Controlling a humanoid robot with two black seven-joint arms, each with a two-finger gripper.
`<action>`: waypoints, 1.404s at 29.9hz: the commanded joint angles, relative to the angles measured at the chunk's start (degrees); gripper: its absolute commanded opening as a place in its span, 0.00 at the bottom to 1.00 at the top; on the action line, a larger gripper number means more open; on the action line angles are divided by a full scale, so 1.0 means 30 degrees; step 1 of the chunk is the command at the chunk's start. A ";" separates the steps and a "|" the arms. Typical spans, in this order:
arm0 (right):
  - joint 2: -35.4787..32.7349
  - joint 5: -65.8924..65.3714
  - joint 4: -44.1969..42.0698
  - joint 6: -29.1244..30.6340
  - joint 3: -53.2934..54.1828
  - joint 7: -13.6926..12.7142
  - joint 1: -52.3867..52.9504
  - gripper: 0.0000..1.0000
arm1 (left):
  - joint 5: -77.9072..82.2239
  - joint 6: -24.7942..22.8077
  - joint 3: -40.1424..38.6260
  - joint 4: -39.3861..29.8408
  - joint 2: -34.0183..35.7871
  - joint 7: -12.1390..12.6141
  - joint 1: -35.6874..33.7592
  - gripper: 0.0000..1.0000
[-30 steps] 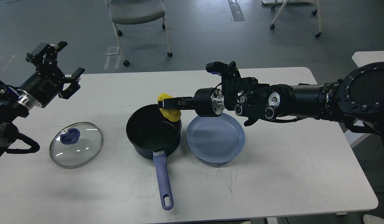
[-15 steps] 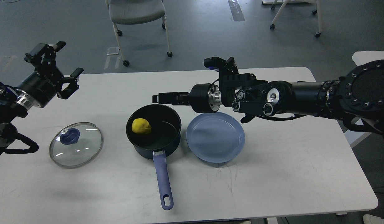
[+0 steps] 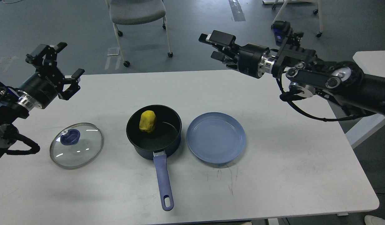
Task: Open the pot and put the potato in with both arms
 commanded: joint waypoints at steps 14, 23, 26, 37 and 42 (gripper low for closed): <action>-0.1087 0.4816 -0.0283 -0.0050 0.7193 -0.0001 -0.7321 0.95 | -0.0028 0.0001 -0.0028 0.0028 -0.0589 0.0001 0.0118 0.98; -0.0969 0.5373 -0.1980 0.4516 0.8542 -0.0001 -0.9842 0.98 | 0.0001 0.0001 -0.0028 0.0263 -0.1526 0.0001 0.0294 0.98; -0.0998 0.5373 -0.2187 0.5340 0.8631 -0.0001 -1.0107 0.99 | 0.0001 0.0001 -0.0028 0.0321 -0.1673 0.0030 0.0294 0.98; -0.0412 0.5373 -0.2275 0.4843 0.9187 -0.0001 -1.0341 1.00 | 0.0001 0.0001 0.0001 0.0351 -0.1996 0.0030 0.0499 0.98; -0.0529 0.5373 -0.2245 0.4843 0.9539 -0.0001 -1.0810 1.00 | 0.0001 0.0001 0.0001 0.0351 -0.2054 0.0030 0.0586 0.98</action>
